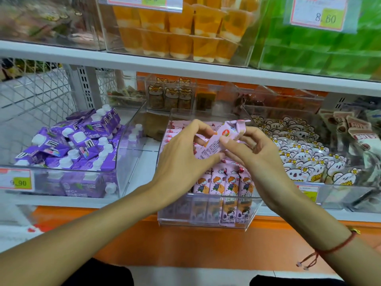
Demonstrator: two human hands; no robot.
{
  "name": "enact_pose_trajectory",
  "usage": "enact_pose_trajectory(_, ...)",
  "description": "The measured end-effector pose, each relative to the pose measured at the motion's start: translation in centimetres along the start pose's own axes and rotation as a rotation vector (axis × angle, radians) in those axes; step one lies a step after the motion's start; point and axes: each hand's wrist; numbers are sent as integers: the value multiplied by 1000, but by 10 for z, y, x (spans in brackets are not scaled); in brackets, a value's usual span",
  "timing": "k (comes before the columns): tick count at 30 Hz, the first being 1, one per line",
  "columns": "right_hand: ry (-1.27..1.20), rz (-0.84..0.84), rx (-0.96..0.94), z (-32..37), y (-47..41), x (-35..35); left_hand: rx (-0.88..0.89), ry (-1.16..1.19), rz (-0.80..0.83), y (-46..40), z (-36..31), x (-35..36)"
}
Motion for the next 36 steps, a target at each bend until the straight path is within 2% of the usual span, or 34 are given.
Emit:
enact_pose_trajectory(4,-16,42,15,2,0,-4,-38,186,102,-4,0,-4)
enact_pose_trajectory(6,8,30,41,2,-2,-7,-123,321,162,-6,-2,-6)
enact_pose_trajectory(10,28,-19,104,0,-4,-7,-403,635,283,-7,-8,-10)
enact_pose_trajectory(14,28,-27,124,-1,-5,-5,-459,784,363,-5,-10,-13)
enact_pose_trajectory(20,163,-18,86,-3,-4,-6,-473,751,413,-7,-6,-10)
enact_pose_trajectory(24,268,87,-45,0,0,-6,-351,740,322,-9,-3,-13)
enact_pose_trajectory(28,222,155,-119,3,2,-4,-84,385,134,-8,0,-16)
enact_pose_trajectory(32,237,118,-184,8,5,2,25,182,-5,-6,1,-11)
enact_pose_trajectory(34,266,76,-221,9,5,3,57,128,-4,-5,-1,-10)
enact_pose_trajectory(36,281,48,-220,9,3,0,39,103,82,-5,-1,-10)
Point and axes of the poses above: each hand's wrist, its own y-axis away from the middle knuckle, its own x-axis out of the palm, z = x × y, and after that the axes turned 13 degrees about z, right-handed
